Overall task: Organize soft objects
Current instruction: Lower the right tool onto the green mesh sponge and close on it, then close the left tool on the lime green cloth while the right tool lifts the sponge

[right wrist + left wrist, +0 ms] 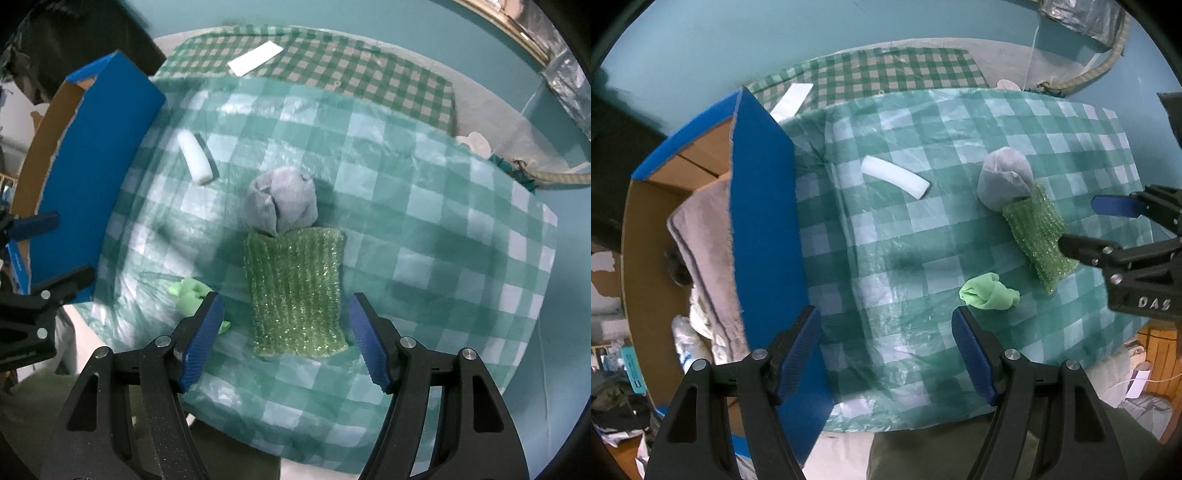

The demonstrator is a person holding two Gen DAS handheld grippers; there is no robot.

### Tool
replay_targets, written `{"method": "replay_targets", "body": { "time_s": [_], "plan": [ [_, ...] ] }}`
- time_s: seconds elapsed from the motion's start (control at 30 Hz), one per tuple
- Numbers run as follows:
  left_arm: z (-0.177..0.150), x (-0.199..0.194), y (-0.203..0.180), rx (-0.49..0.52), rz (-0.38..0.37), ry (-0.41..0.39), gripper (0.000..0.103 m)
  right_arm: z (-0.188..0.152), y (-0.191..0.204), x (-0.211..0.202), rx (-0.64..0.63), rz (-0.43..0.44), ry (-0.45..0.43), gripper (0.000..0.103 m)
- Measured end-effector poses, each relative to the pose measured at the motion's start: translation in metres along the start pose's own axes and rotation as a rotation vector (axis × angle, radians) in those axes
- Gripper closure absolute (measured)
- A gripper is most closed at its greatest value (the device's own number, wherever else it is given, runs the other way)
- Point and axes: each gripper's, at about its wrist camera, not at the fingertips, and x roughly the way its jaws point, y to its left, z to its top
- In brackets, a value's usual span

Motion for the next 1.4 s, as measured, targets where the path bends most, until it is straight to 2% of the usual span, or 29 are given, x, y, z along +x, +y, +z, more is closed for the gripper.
{"method": "replay_targets", "body": {
  "time_s": [0.33,0.7,0.87,0.97,1.1,1.2,1.4],
  "plan": [
    [0.0,0.026,-0.008,0.001,-0.001,0.026,0.028,-0.001,-0.001,0.041,0.005,-0.019,0.047,0.033],
    [0.001,0.039,-0.027,0.035,-0.017,0.025,0.028,0.0,-0.005,0.061,0.007,-0.062,0.064,0.033],
    [0.004,0.041,-0.036,0.06,-0.02,0.024,0.028,-0.005,0.0,0.063,-0.034,-0.079,0.057,0.033],
    [0.006,0.042,-0.04,0.07,-0.021,0.024,0.028,-0.01,0.005,0.062,-0.058,-0.108,0.059,0.043],
    [0.007,0.047,-0.045,0.087,-0.027,0.027,0.028,-0.011,0.004,0.057,-0.059,-0.091,0.06,0.074],
    [0.007,0.049,-0.052,0.103,-0.03,0.033,0.028,-0.012,0.003,0.054,-0.067,-0.073,0.061,0.088],
    [0.009,0.05,-0.064,0.118,-0.058,0.032,0.028,-0.017,-0.003,0.038,-0.052,-0.037,0.039,0.089]
  ]
}}
